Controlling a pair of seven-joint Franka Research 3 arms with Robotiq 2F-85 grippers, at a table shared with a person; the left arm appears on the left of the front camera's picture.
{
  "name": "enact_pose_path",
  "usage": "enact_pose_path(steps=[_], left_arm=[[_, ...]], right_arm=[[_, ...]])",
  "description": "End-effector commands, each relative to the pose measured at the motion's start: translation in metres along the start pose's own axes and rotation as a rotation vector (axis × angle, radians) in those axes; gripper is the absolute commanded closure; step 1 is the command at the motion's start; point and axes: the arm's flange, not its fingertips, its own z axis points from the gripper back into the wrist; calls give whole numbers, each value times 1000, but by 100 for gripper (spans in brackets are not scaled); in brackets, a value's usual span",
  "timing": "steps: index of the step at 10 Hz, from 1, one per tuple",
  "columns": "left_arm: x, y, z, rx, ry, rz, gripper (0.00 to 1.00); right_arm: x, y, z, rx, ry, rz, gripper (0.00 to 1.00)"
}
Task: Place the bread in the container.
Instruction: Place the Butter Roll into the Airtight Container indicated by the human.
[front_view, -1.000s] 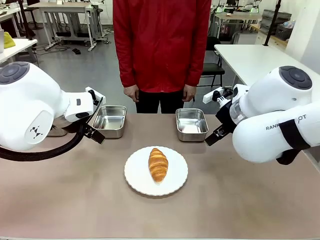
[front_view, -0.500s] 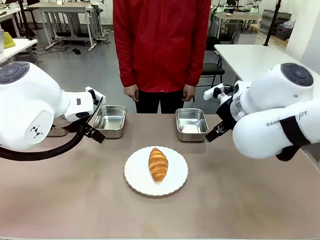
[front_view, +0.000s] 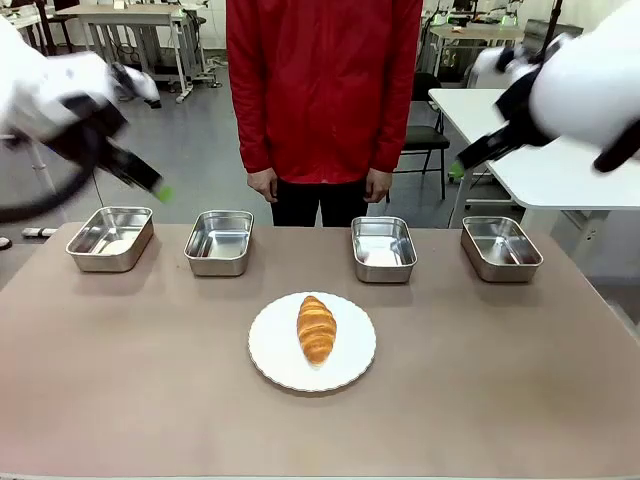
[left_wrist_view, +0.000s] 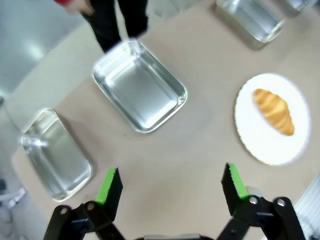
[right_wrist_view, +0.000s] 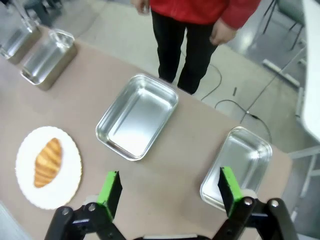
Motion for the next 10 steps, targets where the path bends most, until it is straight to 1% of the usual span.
enact_pose_path(steps=[1, 2, 3, 5, 6, 7, 9, 10], left_arm=[[8, 55, 41, -87, 19, -63, 0], [7, 78, 62, -105, 6, -101, 0], [-2, 104, 79, -113, -20, -156, 0], [-28, 140, 111, -146, -41, -223, 0], [-43, 154, 130, -147, -77, -248, 0], [-58, 163, 145, -137, -114, -257, 0], [-88, 180, 164, -117, -171, -200, 0], [-100, 182, 170, -109, -188, -184, 0]], right_arm=[[-2, -54, 24, 120, -52, 25, 0], [-8, -82, 39, 145, -94, 25, 0], [-23, -111, 53, 158, -139, 41, 0], [-55, -149, 78, 163, -211, 62, 0], [-71, -162, 89, 167, -247, 71, 0], [-86, -174, 98, 176, -280, 72, 0], [-115, -196, 105, 193, -310, 45, 0], [-124, -203, 106, 206, -328, 32, 0]])
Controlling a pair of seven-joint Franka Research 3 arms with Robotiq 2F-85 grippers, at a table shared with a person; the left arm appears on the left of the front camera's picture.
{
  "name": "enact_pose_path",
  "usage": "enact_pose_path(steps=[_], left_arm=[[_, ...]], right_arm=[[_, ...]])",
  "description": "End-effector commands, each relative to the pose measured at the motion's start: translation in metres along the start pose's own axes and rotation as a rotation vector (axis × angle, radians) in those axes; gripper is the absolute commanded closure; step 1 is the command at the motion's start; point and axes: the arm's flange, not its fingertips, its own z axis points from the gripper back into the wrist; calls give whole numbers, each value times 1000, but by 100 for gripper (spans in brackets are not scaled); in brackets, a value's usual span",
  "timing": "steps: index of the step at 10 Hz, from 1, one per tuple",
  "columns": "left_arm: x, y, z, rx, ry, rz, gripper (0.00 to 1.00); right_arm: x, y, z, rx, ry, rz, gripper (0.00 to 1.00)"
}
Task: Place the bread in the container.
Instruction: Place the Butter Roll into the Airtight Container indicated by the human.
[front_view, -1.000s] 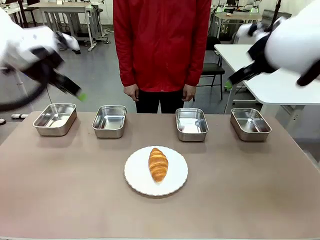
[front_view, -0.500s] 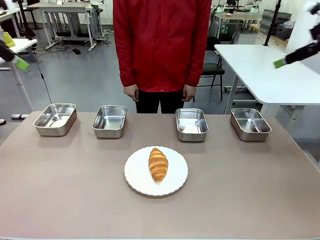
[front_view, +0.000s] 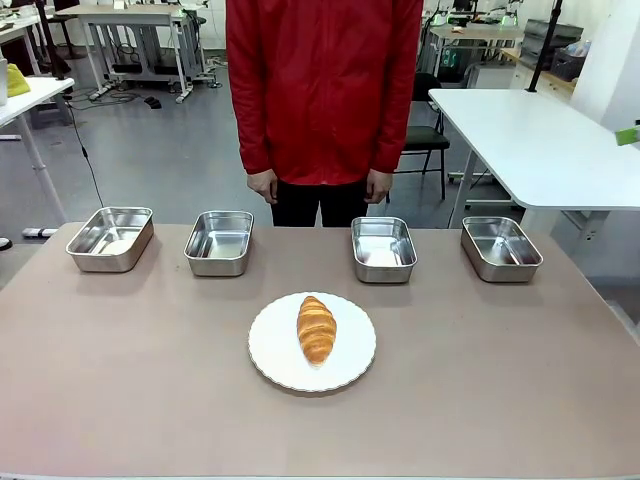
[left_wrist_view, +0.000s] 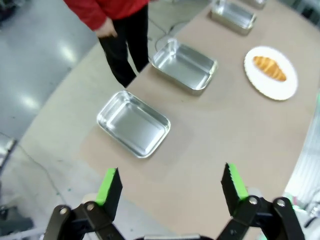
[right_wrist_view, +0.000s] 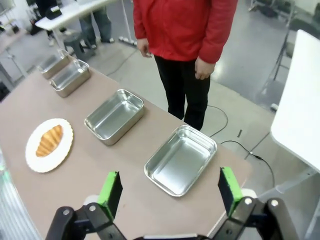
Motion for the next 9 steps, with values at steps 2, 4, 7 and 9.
enact_pose_path(steps=[2, 4, 7, 9], left_arm=[[-25, -4, 10, 18, -79, 16, 0], [-41, -19, 14, 44, -169, 40, 0], [-11, -39, 21, 26, -210, 37, 0], [4, -54, 22, 27, -204, 37, 0]], right_arm=[[-19, -20, 6, 35, -78, 4, 0], [-18, -22, 12, 30, -99, 28, 0], [-12, -21, 15, 29, -123, 13, 0], [-10, -18, 16, 30, -140, 21, 0]])
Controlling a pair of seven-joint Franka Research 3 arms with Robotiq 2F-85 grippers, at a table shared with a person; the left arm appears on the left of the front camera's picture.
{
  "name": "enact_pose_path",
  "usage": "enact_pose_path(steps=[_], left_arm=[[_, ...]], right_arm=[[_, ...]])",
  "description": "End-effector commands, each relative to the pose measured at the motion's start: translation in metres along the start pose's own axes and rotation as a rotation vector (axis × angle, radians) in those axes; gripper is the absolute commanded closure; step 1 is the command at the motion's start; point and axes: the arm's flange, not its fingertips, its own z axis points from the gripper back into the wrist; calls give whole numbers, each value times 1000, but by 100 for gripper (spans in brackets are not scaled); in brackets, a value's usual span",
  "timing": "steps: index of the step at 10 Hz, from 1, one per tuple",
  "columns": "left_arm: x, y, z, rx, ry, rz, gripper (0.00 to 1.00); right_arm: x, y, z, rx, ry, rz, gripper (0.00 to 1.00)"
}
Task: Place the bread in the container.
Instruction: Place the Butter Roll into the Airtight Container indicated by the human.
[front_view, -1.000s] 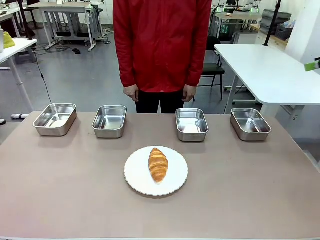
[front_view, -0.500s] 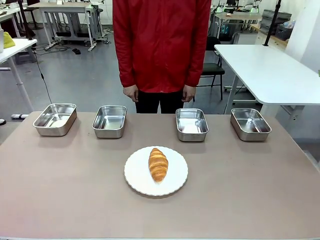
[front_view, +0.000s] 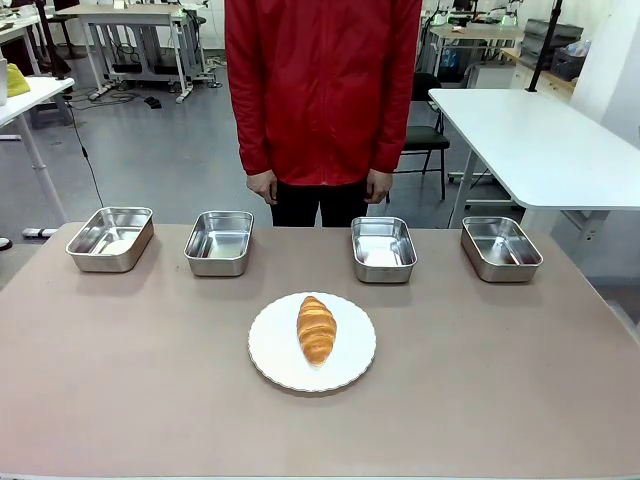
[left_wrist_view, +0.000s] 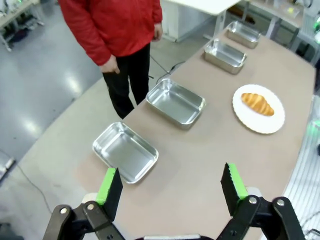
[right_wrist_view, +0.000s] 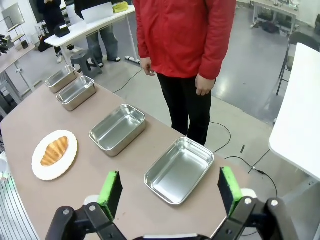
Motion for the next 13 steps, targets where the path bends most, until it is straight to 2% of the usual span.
enact_pose_path(steps=[1, 6, 9, 10, 11, 13], left_arm=[[9, -10, 1, 17, 6, 11, 0], [3, -22, -5, 40, 0, 29, 0], [3, -17, 2, 87, 32, 78, 0], [0, -14, 2, 95, 47, 145, 0], [0, -11, 4, 56, 1, 52, 0], [0, -11, 4, 56, 1, 52, 0]], right_arm=[[2, -1, 0, 5, -48, 29, 0], [15, 17, 0, -12, -55, 48, 0], [15, 16, -2, -20, -53, 37, 0], [15, 16, -2, -10, -46, 51, 0], [18, 15, 1, -1, -23, 34, 0], [18, 15, 1, -1, -23, 34, 0]])
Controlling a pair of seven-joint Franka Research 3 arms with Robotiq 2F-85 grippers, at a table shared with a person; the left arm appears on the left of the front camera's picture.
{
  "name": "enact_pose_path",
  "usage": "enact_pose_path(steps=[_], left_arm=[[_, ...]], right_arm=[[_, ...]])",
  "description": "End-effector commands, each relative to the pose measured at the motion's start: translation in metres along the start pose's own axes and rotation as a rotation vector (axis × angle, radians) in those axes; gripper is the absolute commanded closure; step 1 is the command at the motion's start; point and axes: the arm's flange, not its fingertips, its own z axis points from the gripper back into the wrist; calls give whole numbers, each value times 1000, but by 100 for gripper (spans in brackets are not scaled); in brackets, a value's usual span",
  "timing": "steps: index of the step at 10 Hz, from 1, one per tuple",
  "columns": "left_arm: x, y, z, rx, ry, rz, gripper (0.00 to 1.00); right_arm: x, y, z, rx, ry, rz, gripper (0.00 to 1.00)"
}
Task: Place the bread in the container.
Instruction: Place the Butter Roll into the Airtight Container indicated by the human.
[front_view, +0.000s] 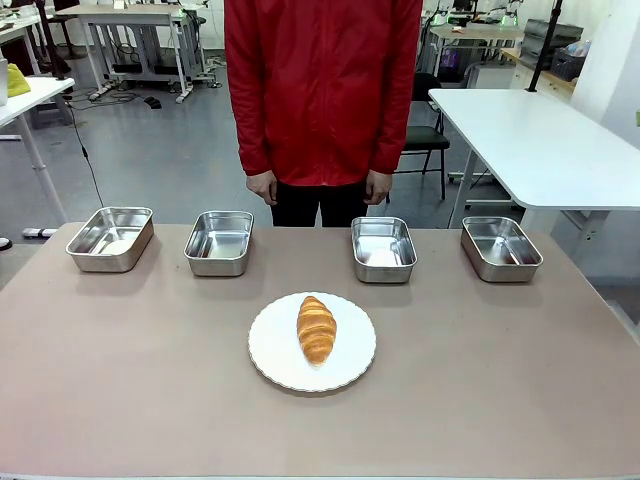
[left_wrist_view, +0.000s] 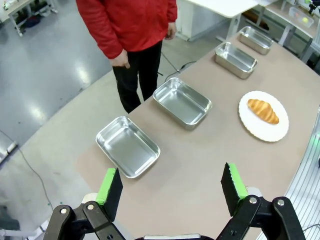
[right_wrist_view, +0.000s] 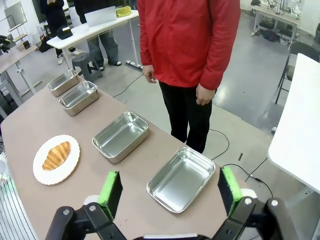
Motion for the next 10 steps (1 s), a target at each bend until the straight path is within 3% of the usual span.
enact_pose_path(steps=[1, 10], left_arm=[[-1, -1, 1, -10, -12, -22, 0], [-1, -1, 1, -10, -12, -22, 0]], right_arm=[[1, 1, 0, 1, -2, 2, 0], [1, 1, 0, 1, -2, 2, 0]])
